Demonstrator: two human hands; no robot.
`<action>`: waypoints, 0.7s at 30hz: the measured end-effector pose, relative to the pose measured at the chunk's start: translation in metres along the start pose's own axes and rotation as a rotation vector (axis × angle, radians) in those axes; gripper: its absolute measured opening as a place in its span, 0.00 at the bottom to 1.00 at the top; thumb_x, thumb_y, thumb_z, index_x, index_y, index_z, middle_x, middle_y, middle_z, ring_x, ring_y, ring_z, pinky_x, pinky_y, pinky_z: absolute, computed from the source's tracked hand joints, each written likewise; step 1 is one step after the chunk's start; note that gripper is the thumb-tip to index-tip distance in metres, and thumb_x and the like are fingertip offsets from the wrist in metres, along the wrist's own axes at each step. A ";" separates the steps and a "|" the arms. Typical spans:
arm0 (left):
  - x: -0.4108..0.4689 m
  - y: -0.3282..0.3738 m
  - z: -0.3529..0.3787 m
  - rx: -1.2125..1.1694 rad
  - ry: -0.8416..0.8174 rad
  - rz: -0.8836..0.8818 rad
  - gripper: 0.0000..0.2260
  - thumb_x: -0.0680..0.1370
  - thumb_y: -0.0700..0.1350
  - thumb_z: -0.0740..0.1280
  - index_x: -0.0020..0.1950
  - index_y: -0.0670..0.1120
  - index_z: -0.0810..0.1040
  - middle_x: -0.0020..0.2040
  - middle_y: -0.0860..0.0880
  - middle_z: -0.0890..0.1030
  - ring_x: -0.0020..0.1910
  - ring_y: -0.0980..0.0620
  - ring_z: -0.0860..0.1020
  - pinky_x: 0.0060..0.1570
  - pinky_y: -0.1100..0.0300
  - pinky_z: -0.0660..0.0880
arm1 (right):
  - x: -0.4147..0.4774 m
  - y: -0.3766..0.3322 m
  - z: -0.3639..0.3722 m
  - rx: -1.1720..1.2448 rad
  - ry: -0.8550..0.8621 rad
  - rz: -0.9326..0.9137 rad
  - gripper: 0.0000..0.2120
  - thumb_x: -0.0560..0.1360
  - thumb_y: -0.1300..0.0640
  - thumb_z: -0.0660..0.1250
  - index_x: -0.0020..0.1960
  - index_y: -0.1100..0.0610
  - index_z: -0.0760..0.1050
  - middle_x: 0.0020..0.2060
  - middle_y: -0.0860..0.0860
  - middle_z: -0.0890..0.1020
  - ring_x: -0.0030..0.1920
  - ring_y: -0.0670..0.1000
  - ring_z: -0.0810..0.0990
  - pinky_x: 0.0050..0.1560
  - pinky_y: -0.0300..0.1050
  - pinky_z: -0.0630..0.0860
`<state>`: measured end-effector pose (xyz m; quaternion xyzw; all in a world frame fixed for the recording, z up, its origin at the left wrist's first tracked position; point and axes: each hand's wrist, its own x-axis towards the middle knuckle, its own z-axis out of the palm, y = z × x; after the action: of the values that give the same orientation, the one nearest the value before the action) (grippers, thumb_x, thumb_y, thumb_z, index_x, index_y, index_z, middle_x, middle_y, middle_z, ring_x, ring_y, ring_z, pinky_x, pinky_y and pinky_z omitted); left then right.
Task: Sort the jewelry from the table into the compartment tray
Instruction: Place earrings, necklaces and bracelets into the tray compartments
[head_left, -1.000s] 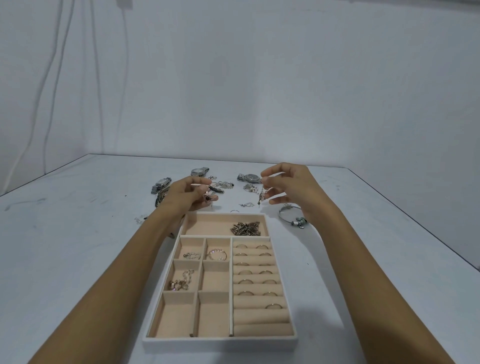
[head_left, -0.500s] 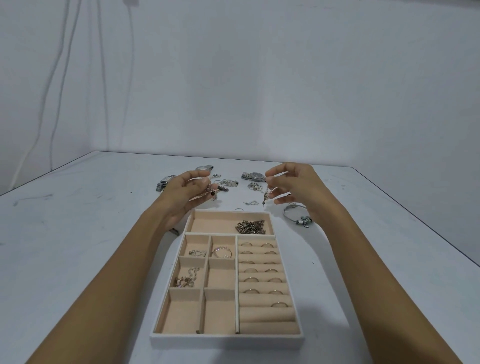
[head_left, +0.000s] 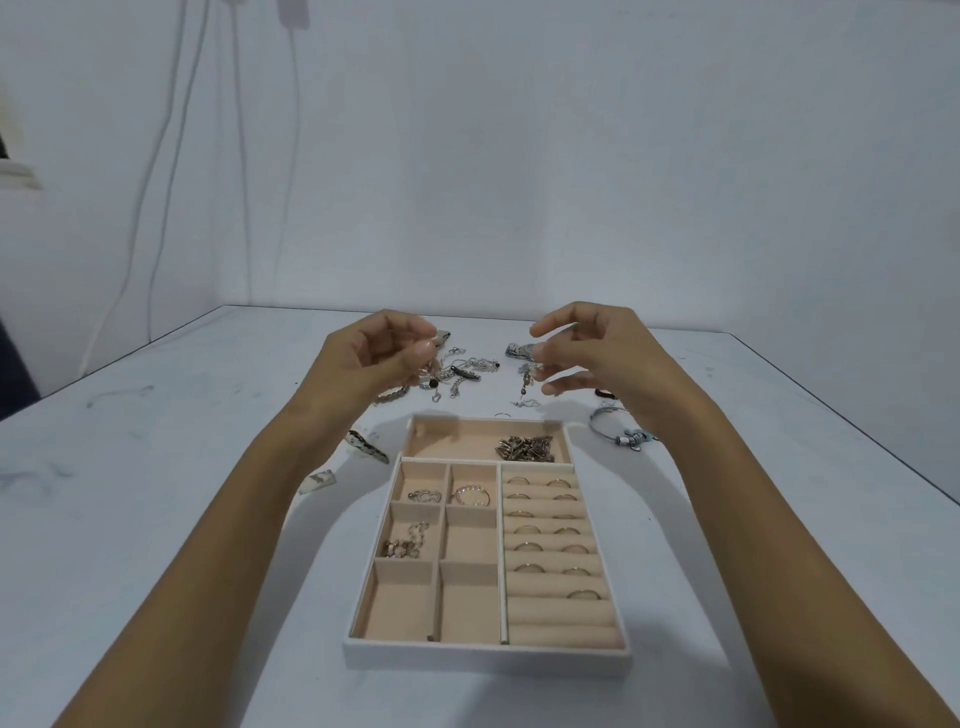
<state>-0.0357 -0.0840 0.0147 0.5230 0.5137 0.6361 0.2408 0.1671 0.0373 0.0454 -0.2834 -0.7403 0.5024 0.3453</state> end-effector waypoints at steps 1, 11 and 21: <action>-0.005 0.002 -0.002 0.023 -0.022 -0.001 0.04 0.74 0.41 0.69 0.47 0.48 0.79 0.39 0.53 0.83 0.42 0.55 0.80 0.45 0.65 0.77 | -0.002 -0.004 0.001 0.007 -0.030 -0.017 0.10 0.72 0.68 0.70 0.54 0.66 0.77 0.37 0.57 0.81 0.37 0.52 0.82 0.44 0.49 0.83; -0.045 0.009 -0.013 0.052 -0.130 -0.052 0.04 0.71 0.44 0.70 0.46 0.47 0.80 0.39 0.49 0.82 0.43 0.52 0.81 0.49 0.64 0.76 | -0.028 -0.039 0.016 -0.114 -0.436 -0.145 0.10 0.69 0.72 0.71 0.47 0.61 0.79 0.36 0.55 0.82 0.38 0.53 0.83 0.42 0.40 0.78; -0.050 0.008 -0.011 0.069 -0.152 -0.080 0.03 0.71 0.46 0.70 0.44 0.52 0.81 0.42 0.48 0.81 0.43 0.53 0.80 0.51 0.61 0.75 | -0.034 -0.031 0.039 -0.428 -0.719 -0.042 0.08 0.69 0.71 0.71 0.47 0.62 0.79 0.31 0.48 0.83 0.40 0.52 0.83 0.46 0.39 0.79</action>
<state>-0.0276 -0.1334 0.0017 0.5567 0.5361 0.5665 0.2860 0.1544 -0.0200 0.0570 -0.1401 -0.9071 0.3968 0.0084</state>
